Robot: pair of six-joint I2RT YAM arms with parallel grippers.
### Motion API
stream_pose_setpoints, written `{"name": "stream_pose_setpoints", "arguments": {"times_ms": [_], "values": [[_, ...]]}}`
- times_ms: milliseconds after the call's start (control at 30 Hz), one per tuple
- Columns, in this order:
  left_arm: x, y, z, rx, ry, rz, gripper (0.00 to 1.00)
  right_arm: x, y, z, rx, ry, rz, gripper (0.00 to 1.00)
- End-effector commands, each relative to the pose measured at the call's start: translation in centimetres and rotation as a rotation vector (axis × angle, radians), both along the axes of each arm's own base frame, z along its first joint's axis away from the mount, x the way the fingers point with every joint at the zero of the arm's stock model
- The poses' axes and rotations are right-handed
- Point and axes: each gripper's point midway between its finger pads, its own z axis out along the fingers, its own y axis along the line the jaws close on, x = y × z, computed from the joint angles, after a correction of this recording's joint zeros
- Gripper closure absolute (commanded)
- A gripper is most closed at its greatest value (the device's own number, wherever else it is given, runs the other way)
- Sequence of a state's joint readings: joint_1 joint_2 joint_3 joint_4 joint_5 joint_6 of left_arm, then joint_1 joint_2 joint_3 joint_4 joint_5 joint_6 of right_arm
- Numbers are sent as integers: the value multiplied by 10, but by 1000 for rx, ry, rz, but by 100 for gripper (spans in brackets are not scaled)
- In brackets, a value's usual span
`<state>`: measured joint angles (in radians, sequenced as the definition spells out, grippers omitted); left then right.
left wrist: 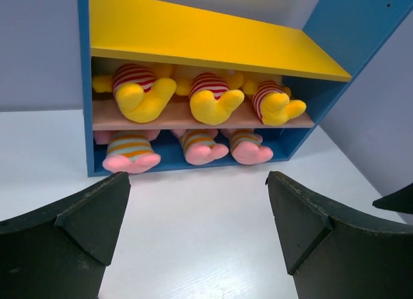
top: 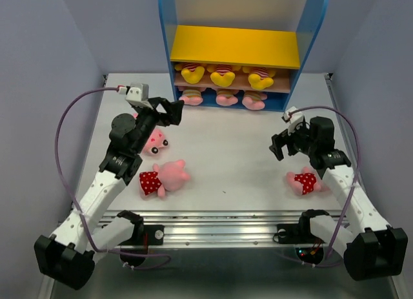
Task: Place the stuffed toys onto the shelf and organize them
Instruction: Adjust the position of the stuffed toy, then grab a stuffed toy with the right arm
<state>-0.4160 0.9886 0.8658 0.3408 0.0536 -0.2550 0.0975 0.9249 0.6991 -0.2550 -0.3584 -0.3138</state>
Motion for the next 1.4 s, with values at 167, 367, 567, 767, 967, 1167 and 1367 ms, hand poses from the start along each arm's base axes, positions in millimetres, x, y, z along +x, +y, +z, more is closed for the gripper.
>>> {"name": "stream_pose_setpoints", "arguments": {"times_ms": [167, 367, 567, 767, 967, 1167, 1367], "values": [[-54, 26, -61, 177, 81, -32, 1, -41, -5, -9, -258, 280, 305, 0], [-69, 35, -76, 182, 77, -20, 1, -66, -52, -2, -501, 440, 252, 0], [-72, 31, -74, 182, 70, -49, 1, -75, -129, -20, -706, 564, -190, 0], [-74, 28, -75, 194, 72, -72, 1, -86, -176, -40, -660, 629, -413, 5], [-77, 24, -75, 189, 71, -95, 1, -92, -202, -77, -535, 734, -454, 16], [-79, 20, -74, 182, 68, -119, 1, -103, -190, -133, -471, 834, -407, 50], [-99, -12, -68, 129, 30, -331, 1, -103, -176, -150, -409, 827, -328, 99]]}}
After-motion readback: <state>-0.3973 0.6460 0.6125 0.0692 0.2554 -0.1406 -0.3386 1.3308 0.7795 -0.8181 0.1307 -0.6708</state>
